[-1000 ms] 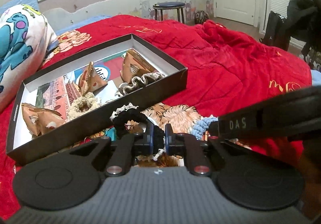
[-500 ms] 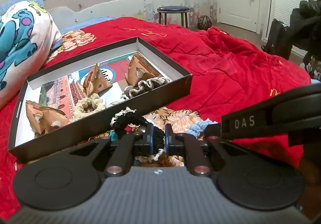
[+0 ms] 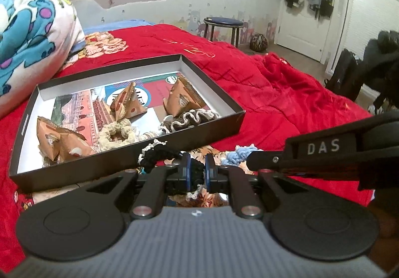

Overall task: Organize objects
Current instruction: 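Close the left gripper on a black lace scrunchie while the right gripper grasps a blue crochet scrunchie, then lift the black scrunchie with the left gripper while the right gripper carries the blue scrunchie over the box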

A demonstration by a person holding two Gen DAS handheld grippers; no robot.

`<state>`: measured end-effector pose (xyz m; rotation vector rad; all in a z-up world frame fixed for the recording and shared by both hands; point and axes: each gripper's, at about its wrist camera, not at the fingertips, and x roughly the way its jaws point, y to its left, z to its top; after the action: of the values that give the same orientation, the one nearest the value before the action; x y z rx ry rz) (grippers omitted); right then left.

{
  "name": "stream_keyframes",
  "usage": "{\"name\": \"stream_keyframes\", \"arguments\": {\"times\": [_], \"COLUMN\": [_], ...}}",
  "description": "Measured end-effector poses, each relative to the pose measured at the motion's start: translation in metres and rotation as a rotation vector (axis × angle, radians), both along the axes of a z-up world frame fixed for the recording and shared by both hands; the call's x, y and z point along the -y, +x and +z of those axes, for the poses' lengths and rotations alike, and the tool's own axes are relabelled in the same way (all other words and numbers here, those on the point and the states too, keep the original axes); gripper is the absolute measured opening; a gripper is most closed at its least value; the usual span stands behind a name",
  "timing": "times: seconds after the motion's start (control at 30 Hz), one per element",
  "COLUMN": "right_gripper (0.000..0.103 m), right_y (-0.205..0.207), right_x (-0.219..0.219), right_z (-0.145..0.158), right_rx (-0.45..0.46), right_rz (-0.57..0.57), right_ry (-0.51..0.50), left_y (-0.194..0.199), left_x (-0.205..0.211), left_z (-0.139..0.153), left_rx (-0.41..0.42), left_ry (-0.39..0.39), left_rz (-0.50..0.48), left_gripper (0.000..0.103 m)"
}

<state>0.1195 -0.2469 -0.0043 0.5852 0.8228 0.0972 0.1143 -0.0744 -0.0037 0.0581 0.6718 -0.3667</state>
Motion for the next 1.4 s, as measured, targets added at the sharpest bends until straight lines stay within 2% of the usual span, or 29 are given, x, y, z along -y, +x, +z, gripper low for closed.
{"name": "stream_keyframes", "arguments": {"times": [0.67,1.0,1.4], "right_gripper": [0.013,0.013,0.013], "right_y": [-0.010,-0.010,-0.010], "right_x": [-0.009,-0.013,-0.024], "right_z": [0.026,0.030,0.035], "right_rx": [0.200,0.240,0.300], "right_rz": [0.045,0.071,0.119], "right_ry": [0.072,0.102,0.112], "left_y": [0.000,0.000,0.002], "left_x": [-0.025,-0.036,-0.059], "left_z": [0.021,0.033,0.051], "left_rx": [0.047,0.079,0.137], "left_ry": [-0.078,-0.111,-0.129], "left_rz": [0.058,0.081,0.152], "left_gripper": [0.014,0.014,0.014]}}
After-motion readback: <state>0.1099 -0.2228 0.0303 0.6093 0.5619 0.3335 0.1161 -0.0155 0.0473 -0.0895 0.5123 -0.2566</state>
